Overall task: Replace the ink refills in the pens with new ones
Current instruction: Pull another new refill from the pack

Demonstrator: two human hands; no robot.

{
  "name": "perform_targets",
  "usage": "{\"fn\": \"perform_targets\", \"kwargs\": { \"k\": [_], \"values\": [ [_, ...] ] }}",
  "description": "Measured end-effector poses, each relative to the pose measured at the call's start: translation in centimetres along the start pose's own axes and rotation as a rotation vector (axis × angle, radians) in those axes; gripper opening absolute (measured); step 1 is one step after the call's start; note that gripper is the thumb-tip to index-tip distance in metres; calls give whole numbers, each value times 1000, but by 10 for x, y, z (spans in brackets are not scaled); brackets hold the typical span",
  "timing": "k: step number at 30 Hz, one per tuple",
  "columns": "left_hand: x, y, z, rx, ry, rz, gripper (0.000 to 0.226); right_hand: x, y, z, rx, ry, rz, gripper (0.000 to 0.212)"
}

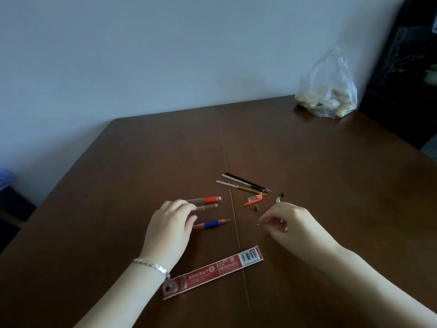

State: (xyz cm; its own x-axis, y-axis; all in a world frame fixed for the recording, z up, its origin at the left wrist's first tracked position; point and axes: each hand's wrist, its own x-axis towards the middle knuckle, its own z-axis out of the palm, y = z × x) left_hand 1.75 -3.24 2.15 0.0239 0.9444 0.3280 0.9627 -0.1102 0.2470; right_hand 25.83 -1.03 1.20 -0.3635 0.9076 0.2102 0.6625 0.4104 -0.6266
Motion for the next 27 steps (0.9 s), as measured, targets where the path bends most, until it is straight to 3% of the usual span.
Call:
{"fn": "perform_targets", "kwargs": {
  "k": [6,12,17,22,27],
  "values": [
    [28,-11,14,152,-172,-32,19,1,-8,5,30,-19,-5,20],
    [22,-7,15,261,-119,66,18,-10,-10,7,-40,-102,46,15],
    [-11,22,-15,-50,9,63,9,-15,-16,20,-133,-210,116,31],
    [-39,43,-9,-267,-93,-41,7,-15,-16,26,-95,-156,91,29],
    [-39,50,6,-398,-223,-97,36,-15,-25,7,211,37,70,24]
  ]
}}
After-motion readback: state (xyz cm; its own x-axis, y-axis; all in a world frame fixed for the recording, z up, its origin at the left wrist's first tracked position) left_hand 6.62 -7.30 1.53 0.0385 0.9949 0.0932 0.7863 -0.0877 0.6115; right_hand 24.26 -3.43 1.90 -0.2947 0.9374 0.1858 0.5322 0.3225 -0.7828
